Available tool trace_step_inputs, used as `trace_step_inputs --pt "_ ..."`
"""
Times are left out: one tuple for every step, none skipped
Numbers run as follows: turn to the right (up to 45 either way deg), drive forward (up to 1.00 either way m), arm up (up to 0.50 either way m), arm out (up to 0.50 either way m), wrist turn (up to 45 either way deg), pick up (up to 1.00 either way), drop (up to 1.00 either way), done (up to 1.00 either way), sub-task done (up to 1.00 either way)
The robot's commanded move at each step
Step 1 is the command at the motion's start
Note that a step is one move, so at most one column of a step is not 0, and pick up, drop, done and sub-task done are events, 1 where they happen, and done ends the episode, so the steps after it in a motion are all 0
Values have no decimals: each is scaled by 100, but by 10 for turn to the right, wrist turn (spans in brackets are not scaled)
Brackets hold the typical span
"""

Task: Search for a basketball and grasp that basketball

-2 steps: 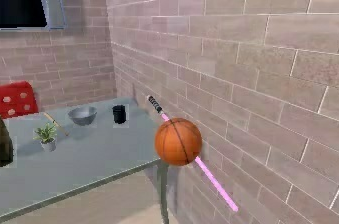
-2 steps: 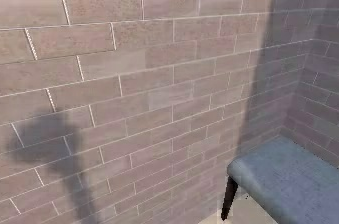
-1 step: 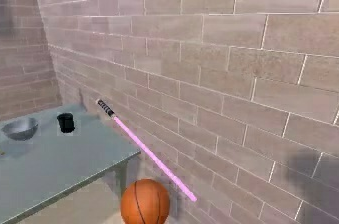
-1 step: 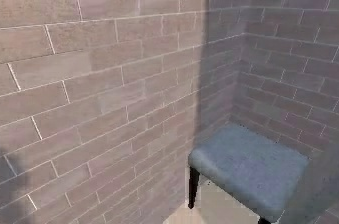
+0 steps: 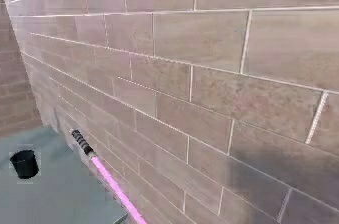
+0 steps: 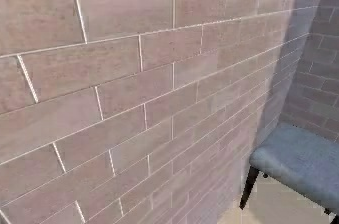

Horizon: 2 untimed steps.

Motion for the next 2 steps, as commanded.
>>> trace_step_inputs --pt "-450 0 0 0 0 0 0 0 0" --pt "-450 0 0 0 0 0 0 0 0"
